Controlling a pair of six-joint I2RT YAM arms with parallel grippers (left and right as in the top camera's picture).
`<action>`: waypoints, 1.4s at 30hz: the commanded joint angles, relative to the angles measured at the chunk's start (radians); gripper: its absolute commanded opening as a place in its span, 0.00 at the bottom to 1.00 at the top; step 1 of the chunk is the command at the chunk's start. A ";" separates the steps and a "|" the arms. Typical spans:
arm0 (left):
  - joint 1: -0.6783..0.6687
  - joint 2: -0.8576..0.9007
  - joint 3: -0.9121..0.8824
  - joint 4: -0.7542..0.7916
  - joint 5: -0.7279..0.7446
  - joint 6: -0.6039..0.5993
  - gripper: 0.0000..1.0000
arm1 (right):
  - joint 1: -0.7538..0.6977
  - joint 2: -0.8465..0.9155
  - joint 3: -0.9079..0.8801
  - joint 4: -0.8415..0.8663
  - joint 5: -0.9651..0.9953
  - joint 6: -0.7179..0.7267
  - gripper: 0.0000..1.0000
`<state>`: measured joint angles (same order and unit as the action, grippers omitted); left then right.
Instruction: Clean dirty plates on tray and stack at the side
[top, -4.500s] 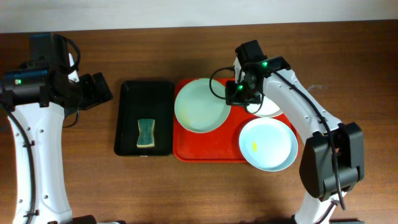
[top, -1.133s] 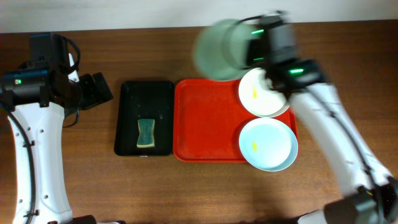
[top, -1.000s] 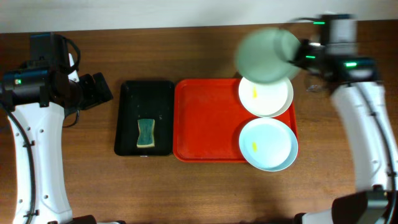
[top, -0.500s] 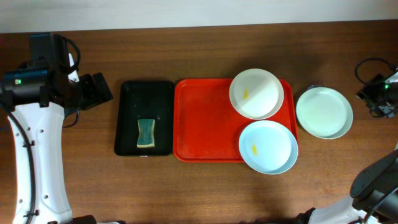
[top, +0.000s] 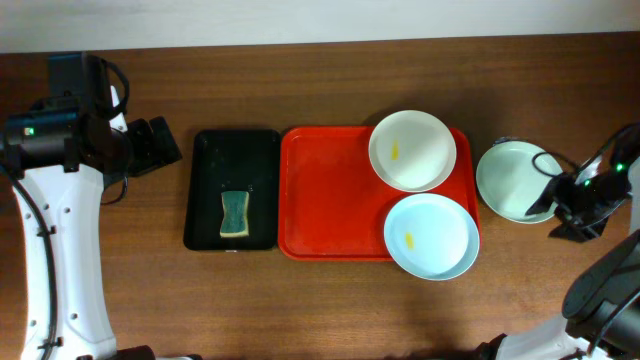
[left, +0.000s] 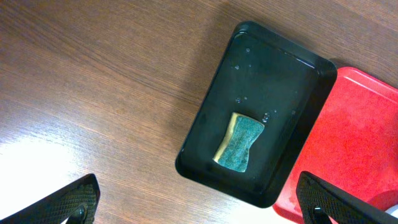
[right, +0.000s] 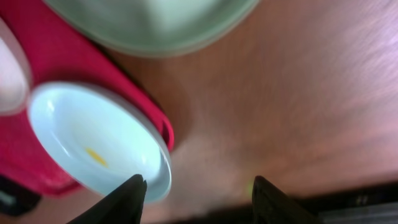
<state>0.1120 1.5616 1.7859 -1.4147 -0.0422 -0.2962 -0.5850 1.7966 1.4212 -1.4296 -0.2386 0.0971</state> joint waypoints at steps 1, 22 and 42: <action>0.004 -0.005 0.012 -0.001 -0.007 -0.005 0.99 | 0.059 -0.005 -0.063 -0.031 -0.016 -0.016 0.55; 0.004 -0.005 0.012 -0.001 -0.007 -0.005 0.99 | 0.414 -0.005 -0.301 0.195 0.067 0.061 0.19; 0.004 -0.005 0.012 -0.001 -0.007 -0.005 0.99 | 0.434 -0.005 -0.359 0.257 -0.122 0.076 0.04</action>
<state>0.1120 1.5616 1.7859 -1.4143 -0.0422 -0.2962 -0.1661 1.7969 1.0691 -1.1732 -0.2260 0.1654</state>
